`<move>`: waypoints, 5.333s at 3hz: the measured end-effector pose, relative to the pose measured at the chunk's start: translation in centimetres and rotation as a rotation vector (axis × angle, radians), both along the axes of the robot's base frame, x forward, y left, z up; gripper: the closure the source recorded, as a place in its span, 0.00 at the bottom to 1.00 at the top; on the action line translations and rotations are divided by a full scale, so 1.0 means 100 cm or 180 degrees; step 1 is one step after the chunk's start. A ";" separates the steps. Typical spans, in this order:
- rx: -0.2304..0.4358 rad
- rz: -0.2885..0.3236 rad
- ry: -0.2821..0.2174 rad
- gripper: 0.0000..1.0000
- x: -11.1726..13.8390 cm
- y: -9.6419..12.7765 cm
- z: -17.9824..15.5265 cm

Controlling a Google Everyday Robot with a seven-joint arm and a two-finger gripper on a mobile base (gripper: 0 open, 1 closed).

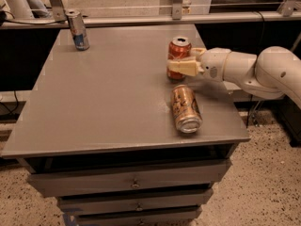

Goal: Move coke can near redbull can

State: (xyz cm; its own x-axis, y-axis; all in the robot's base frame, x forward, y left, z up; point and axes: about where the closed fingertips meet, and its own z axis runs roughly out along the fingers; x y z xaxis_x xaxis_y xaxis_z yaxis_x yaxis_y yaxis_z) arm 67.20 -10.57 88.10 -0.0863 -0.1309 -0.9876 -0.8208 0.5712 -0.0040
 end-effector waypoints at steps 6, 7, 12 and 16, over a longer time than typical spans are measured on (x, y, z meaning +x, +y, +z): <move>0.0427 0.0041 -0.0180 1.00 0.018 0.067 0.052; 0.0301 0.0099 -0.0383 1.00 0.044 0.077 0.086; -0.0006 0.0750 -0.0386 1.00 0.125 0.200 0.074; -0.0639 0.0967 -0.0224 1.00 0.150 0.230 0.026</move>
Offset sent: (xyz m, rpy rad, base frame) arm -0.0104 0.0022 0.0084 0.0984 0.0077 -0.0528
